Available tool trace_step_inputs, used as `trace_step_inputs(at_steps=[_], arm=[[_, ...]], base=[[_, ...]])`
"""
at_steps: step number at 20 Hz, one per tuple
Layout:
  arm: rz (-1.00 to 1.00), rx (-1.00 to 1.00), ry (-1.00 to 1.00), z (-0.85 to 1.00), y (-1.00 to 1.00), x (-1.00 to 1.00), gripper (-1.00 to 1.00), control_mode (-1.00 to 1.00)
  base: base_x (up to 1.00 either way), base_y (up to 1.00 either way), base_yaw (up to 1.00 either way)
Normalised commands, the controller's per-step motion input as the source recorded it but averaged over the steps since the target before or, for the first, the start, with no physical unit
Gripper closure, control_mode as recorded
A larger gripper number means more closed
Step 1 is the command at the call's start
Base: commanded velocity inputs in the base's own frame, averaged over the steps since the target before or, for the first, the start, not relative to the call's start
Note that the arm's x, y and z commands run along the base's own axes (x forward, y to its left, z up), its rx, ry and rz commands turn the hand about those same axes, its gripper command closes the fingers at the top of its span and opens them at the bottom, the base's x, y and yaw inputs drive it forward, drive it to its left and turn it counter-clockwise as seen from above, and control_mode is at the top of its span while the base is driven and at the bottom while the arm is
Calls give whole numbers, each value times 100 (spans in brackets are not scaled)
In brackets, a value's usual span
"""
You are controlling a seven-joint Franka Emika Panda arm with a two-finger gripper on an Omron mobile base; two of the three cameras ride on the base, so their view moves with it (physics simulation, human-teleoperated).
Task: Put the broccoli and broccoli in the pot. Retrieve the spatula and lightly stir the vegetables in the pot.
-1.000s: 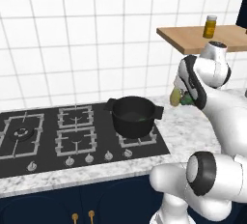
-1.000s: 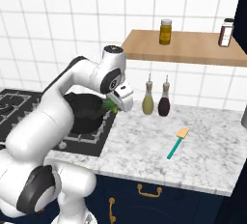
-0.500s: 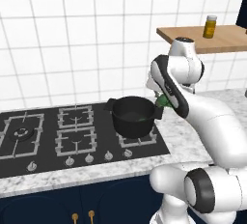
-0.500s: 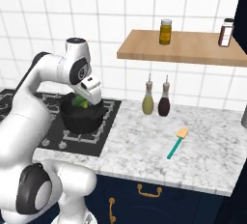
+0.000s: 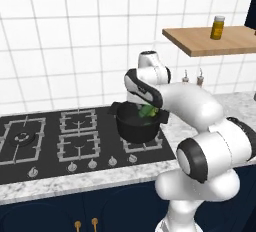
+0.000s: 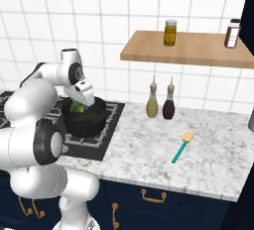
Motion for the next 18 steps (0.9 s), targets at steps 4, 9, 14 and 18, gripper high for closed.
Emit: trace_step_inputs(at_steps=[4, 9, 14, 18], arm=[[0, -1, 11, -62, -1, 71, 100, -100], [0, 3, 2, -12, -7, 6, -100, -100], [0, 7, -2, 8, -20, -5, -100, -100], [0, 11, -10, 26, -39, -32, -100, -100]], base=[[0, 0, 0], [0, 0, 0], [0, 0, 0], [0, 0, 0]])
